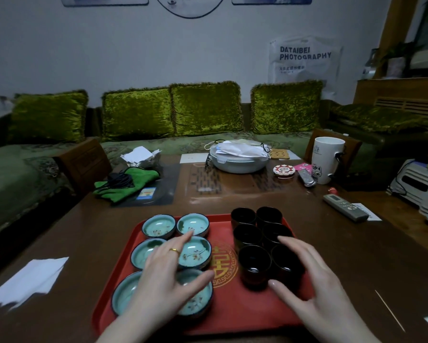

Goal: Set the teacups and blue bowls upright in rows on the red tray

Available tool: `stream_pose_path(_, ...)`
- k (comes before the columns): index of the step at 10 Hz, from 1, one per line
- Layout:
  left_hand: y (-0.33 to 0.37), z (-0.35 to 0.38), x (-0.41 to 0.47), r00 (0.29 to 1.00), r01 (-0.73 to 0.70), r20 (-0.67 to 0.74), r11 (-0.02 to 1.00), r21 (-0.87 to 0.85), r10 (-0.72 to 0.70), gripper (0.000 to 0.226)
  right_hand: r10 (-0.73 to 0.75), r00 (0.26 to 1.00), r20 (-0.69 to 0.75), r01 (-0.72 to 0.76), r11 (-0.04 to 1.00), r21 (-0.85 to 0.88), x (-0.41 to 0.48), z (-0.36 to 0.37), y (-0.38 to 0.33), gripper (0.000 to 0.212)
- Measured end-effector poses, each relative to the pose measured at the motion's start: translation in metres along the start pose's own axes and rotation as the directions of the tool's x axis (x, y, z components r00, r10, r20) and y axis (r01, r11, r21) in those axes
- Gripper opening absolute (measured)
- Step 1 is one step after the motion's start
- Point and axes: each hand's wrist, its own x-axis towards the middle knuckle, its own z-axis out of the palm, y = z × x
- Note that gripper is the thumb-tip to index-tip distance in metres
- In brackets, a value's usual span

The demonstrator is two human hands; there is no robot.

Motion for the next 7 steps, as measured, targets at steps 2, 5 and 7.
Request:
stream_pose_path(2,-0.049,-0.042,-0.038,0.995,0.096,0.011,0.991,0.089,-0.097,0.096,0.024,0.969,0.246,-0.066,0.984,0.163,-0.002,0.045,-0.038,0.070)
stream_pose_path(5,-0.079,-0.041,-0.066,0.988,0.151,0.013,0.987,0.047,-0.152,0.089,0.078,0.951,0.299,-0.111,0.990,0.093,-0.005,0.102,-0.055,0.079)
stream_pose_path(7,-0.086,-0.036,-0.065,0.983,0.182,-0.014,0.983,-0.020,-0.183,0.087,0.106,0.954,0.279,-0.131,0.989,0.075,-0.003,0.110,-0.056,0.078)
